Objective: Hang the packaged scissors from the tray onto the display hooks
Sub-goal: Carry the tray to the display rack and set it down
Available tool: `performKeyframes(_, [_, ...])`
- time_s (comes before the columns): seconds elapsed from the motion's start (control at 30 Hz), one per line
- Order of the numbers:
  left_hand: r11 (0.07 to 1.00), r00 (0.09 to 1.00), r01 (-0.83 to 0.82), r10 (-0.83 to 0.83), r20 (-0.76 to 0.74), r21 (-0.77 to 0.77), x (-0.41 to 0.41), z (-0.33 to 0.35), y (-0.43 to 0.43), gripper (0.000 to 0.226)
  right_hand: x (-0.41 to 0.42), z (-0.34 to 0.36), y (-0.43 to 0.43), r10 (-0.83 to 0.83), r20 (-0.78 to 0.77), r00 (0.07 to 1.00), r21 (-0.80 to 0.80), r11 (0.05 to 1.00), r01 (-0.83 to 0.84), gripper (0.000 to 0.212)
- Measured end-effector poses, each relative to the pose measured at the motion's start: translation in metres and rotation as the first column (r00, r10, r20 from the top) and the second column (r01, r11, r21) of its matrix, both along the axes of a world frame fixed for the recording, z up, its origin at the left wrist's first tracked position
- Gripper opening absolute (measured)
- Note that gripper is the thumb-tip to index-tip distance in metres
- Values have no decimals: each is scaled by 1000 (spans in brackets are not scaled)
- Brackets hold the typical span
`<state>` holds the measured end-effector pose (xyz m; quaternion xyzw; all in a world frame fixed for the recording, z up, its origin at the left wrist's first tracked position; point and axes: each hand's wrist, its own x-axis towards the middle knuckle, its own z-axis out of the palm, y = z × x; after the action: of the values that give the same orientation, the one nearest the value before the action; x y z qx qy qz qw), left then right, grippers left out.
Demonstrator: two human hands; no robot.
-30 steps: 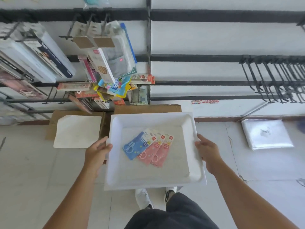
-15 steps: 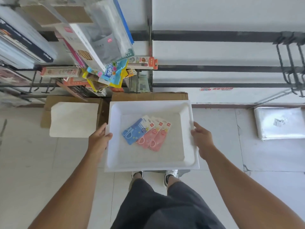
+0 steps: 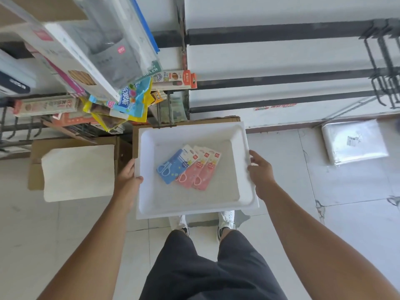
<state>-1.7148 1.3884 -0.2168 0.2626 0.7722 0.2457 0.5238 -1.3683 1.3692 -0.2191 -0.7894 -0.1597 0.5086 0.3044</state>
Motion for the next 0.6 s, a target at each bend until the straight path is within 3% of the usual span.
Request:
performKeyframes(0.2, [999, 999, -25, 26, -19, 20, 7, -3, 9, 65, 0, -3, 8, 53, 0, 999, 9, 999, -53, 61])
performKeyframes(0.27, [999, 999, -17, 19, -40, 32, 7, -3, 6, 61, -3, 0, 4, 187, 153, 970, 8, 982, -191, 58])
performKeyframes(0.33, [998, 989, 14, -4, -146, 63, 8, -2, 2, 53, -12, 5, -2, 365, 396, 843, -8, 919, -394, 55])
performKeyframes(0.4, [994, 959, 46, -16, -282, 103, 13, -2, -1, 47, -25, 11, -5, 392, 496, 775, 51, 877, -477, 50])
performKeyframes(0.53, [919, 867, 298, -147, -475, 259, 30, -4, -8, 35, -50, 15, -8, 399, 408, 821, 98, 875, -474, 43])
performKeyframes(0.6, [880, 824, 402, -228, -518, 252, 39, -9, -6, 32, -59, 8, -9, 435, 395, 809, 73, 863, -499, 42])
